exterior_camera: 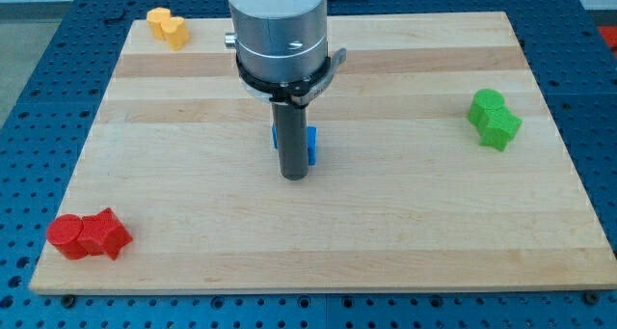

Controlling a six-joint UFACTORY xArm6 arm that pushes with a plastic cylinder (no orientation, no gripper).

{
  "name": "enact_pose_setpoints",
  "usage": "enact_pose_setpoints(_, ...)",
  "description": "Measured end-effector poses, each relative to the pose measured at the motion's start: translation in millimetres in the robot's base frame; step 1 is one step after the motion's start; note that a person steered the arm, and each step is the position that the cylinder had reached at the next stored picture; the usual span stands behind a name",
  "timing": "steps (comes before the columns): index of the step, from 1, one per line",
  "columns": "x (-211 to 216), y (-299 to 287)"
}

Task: Move blue cube closer to green circle

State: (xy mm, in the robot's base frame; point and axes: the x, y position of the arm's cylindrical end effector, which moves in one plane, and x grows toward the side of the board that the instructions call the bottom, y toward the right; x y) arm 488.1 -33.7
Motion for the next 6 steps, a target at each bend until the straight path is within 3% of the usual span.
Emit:
enact_pose_setpoints(3,6.5,-27.8)
enact_pose_setpoints(4,26.1,-33.1)
enact_pose_setpoints(6,19.4,-90.9)
